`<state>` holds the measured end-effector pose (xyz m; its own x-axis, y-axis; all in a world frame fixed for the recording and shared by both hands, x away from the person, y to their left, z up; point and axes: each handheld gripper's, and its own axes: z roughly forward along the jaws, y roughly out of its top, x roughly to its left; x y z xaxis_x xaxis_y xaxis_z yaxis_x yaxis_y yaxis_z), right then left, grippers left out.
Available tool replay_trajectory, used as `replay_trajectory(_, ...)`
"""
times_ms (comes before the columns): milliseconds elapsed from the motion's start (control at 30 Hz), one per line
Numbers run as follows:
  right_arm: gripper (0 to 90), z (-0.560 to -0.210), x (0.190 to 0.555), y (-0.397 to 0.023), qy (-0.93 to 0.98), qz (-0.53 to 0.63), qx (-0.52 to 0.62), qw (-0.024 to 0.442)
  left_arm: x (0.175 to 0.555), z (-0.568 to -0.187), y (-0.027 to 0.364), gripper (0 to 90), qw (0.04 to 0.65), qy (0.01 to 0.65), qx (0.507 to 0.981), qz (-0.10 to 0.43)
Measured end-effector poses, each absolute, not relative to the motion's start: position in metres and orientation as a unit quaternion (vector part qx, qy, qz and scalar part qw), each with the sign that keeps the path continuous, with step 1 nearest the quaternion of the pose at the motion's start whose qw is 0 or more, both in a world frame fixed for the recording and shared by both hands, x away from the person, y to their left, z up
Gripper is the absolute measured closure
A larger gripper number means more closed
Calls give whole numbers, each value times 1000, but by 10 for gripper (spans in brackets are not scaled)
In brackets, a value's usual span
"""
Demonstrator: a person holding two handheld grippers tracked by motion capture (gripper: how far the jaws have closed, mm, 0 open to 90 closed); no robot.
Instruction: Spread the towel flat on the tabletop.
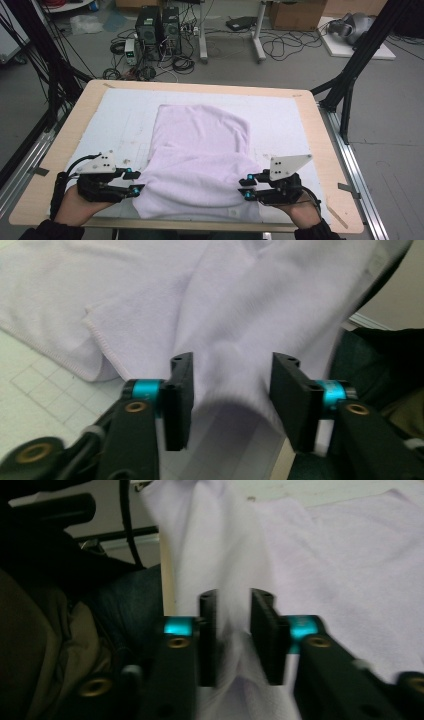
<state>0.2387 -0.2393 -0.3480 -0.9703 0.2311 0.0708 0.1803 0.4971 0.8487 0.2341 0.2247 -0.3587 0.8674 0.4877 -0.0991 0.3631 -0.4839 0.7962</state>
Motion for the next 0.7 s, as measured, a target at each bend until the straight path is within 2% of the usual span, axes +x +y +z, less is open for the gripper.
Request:
replay_trajectory(100,613,-358,245,-239,865,481,133,40,243,-371,221,503,439,252,859,69)
replay_trajectory(200,589,-381,258,-236,875,458,145,52,256,-392,210,494,432,255,863,59)
replay_trajectory(400,591,-426,278,-224,898,407,158,53,278,-430,187,513,395,256,881,40)
replay_trajectory(433,615,-430,279,-221,906,391,151,61,280,-435,185,538,388,254,885,38)
replay_trajectory(500,734,-436,279,-215,917,368,142,61,279,-439,183,661,391,249,884,57)
replay_trajectory(600,846,-439,279,-214,917,370,145,41,278,-439,185,850,389,253,885,50)
replay_trajectory(700,865,-438,276,-216,916,373,148,31,271,-438,186,863,386,249,887,55)
